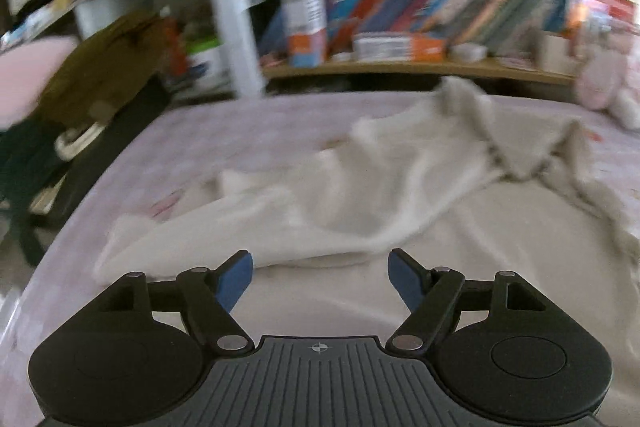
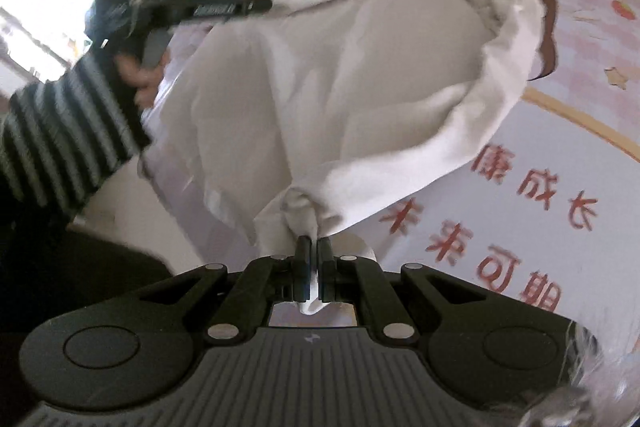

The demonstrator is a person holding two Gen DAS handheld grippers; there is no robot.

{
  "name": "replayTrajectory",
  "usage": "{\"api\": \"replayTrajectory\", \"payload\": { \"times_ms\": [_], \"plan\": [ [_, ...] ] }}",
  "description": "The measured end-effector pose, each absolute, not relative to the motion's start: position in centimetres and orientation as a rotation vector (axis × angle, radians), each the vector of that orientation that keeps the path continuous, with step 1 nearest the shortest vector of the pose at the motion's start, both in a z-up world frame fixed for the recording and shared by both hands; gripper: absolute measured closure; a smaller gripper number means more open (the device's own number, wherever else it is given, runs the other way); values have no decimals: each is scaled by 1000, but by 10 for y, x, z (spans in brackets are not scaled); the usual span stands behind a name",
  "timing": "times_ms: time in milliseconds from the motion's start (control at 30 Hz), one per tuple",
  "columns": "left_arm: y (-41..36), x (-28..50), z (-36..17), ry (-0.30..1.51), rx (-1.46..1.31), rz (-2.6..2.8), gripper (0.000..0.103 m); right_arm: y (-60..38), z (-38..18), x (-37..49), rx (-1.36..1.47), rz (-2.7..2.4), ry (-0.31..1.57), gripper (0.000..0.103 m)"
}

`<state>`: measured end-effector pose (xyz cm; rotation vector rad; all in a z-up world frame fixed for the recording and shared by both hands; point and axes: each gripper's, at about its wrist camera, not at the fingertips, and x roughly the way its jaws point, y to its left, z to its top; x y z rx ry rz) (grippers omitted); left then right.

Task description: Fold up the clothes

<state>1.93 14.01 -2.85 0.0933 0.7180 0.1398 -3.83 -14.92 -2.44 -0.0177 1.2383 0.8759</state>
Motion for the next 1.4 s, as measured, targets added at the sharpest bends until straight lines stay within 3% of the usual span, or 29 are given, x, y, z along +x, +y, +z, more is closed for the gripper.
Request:
{"api": "replayTrajectory", "payload": {
  "times_ms": [200, 367, 567, 633, 700, 900, 967, 1000, 1033, 1100, 1133, 1167, 1400],
  "plan": [
    [163, 36, -23, 685, 156, 136, 26, -155, -19, -50, -85, 826, 1267, 100],
    [188, 58, -22, 697, 168, 122, 26, -165, 10, -27, -95, 685, 1131, 98],
    [214, 75, -38, 740, 195, 127, 26, -148, 26, 35, -278, 516, 897, 62],
    [220, 77, -40, 747, 179, 121, 26, -139, 29, 61, -353, 469, 810, 37],
    [225, 79, -41, 753, 166, 111, 26, -124, 23, 89, -439, 443, 747, 31],
    [237, 91, -47, 798, 150, 69, 26, -86, -21, 157, -650, 448, 756, 31],
    [239, 95, -51, 818, 143, 45, 26, -81, -38, 174, -671, 436, 797, 38],
    [240, 96, -52, 828, 138, 33, 30, -81, -45, 180, -670, 438, 816, 59],
    [240, 95, -49, 820, 142, 24, 37, -83, -49, 183, -647, 449, 835, 73],
    [239, 88, -37, 785, 158, 8, 86, -94, -43, 184, -542, 469, 870, 88],
    [238, 85, -31, 768, 166, -1, 95, -99, -40, 184, -487, 479, 886, 91],
    [237, 82, -25, 750, 174, -9, 100, -108, -32, 179, -430, 504, 901, 91],
    [245, 98, 37, 539, 91, 22, 101, -193, 21, 154, 15, 526, 899, 92]
  ]
}}
